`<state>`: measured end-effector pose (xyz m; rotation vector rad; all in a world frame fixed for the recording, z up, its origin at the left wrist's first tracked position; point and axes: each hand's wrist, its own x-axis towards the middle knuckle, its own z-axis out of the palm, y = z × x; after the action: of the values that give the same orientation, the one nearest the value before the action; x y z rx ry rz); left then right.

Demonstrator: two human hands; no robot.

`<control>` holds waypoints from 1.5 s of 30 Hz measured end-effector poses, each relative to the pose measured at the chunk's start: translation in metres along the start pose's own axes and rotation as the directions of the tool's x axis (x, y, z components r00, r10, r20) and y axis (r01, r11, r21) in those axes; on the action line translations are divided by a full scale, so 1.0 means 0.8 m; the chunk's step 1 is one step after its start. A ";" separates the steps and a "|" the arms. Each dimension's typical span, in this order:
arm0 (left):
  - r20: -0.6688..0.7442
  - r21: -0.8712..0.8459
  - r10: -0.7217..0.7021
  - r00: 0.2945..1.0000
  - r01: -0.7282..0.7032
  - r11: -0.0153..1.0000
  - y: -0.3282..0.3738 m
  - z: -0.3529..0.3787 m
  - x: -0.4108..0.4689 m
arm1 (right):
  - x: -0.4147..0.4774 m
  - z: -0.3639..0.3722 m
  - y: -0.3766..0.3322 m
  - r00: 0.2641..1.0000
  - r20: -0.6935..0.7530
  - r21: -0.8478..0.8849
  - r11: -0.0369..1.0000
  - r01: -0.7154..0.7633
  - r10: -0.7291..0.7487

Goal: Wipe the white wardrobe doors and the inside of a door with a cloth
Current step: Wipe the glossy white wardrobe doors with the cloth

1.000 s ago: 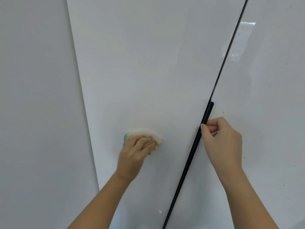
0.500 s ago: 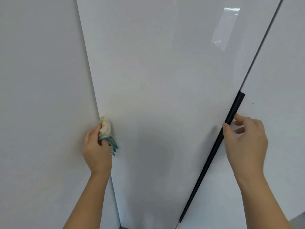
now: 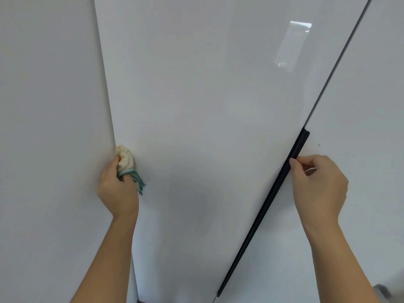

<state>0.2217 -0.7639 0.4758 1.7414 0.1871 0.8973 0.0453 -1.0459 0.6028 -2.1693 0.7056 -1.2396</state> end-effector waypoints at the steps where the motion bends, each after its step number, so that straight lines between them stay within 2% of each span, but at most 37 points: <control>1: -0.004 -0.011 -0.014 1.000 0.014 1.000 0.003 0.002 -0.004 | 0.002 0.000 0.001 1.000 0.005 0.002 1.000 0.004 -0.004; 7: 0.009 -0.039 -0.011 1.000 0.011 0.999 0.034 0.016 -0.054 | 0.009 -0.003 0.010 0.999 0.038 0.027 1.000 0.010 -0.011; 12: 0.088 -0.047 0.050 0.995 -0.046 0.998 0.063 0.033 -0.115 | 0.016 -0.007 0.013 0.996 0.083 0.051 0.999 0.010 -0.014; 19: 0.223 -0.141 0.154 0.963 -0.124 0.982 0.098 0.061 -0.193 | 0.023 -0.011 0.016 0.991 0.129 0.043 0.999 0.024 -0.030; 22: 0.243 -0.170 0.169 0.955 -0.130 0.977 0.107 0.070 -0.212 | 0.024 -0.012 0.016 0.989 0.138 0.041 0.998 0.044 -0.049; 33: 0.280 -0.220 0.398 0.874 -0.345 0.913 0.150 0.095 -0.284 | 0.027 -0.012 0.020 0.984 0.146 0.032 0.994 0.101 -0.105; 37: 0.284 -0.230 0.427 0.858 -0.372 0.899 0.151 0.100 -0.292 | 0.027 -0.011 0.022 0.984 0.143 0.026 0.994 0.103 -0.105; 40: 0.333 -0.237 0.417 0.846 -0.353 0.905 0.152 0.095 -0.290 | 0.026 -0.010 0.022 0.984 0.138 0.025 0.994 0.107 -0.110; 42: 0.413 -0.271 0.379 0.828 -0.286 0.919 0.150 0.091 -0.284 | 0.024 -0.009 0.022 0.985 0.128 0.036 0.993 0.111 -0.115; 45: 0.620 -0.329 0.201 0.758 0.019 0.944 0.150 0.080 -0.272 | 0.021 -0.008 0.021 0.987 0.119 0.047 0.994 0.101 -0.106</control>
<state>0.0746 -0.9743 0.4719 1.6591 -0.4899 0.3128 0.0446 -1.0708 0.6042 -2.2508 0.5183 -1.1510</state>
